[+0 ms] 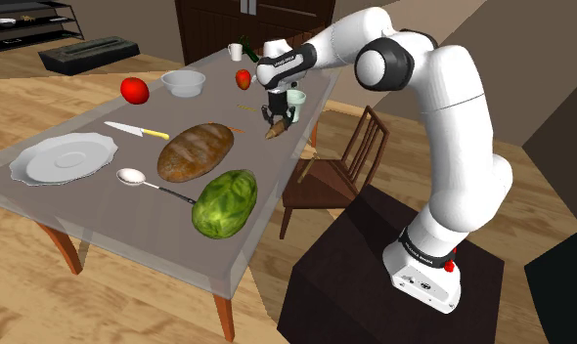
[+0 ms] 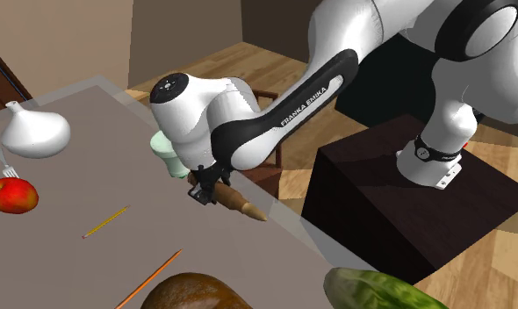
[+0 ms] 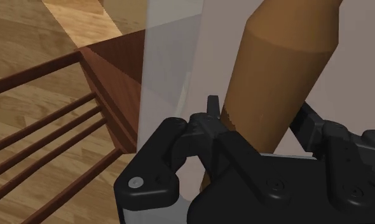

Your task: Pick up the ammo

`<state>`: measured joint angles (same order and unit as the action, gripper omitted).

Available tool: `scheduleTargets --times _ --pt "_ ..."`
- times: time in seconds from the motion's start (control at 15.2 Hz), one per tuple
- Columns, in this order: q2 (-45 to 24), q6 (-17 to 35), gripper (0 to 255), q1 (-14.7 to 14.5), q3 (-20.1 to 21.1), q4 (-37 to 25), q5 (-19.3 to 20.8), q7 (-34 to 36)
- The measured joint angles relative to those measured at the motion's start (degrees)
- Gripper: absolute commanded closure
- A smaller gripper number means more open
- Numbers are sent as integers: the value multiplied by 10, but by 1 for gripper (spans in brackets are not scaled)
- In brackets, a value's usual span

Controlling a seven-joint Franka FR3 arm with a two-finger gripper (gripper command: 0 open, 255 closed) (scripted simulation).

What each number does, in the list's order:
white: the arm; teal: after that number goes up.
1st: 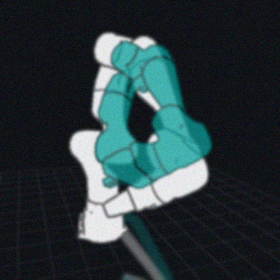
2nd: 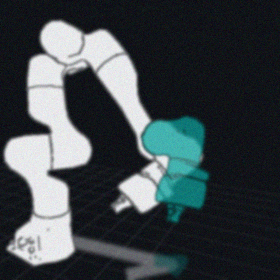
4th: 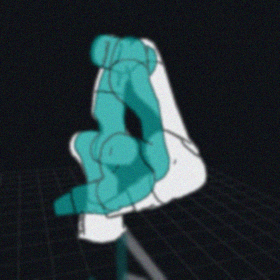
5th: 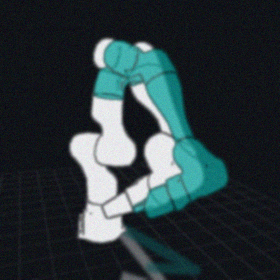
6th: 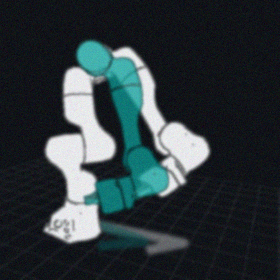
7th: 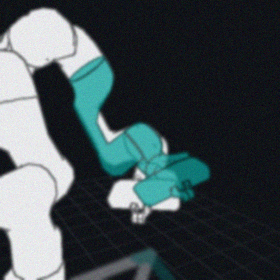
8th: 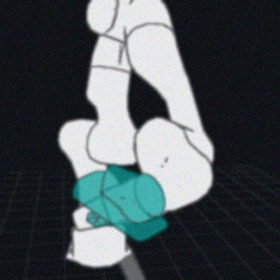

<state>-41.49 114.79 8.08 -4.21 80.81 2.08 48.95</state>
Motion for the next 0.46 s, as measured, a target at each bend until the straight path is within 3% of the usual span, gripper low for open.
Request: scheduleTargets --times 0.46 --pt "24 -37 255 -1 -1 -13 1 -2"
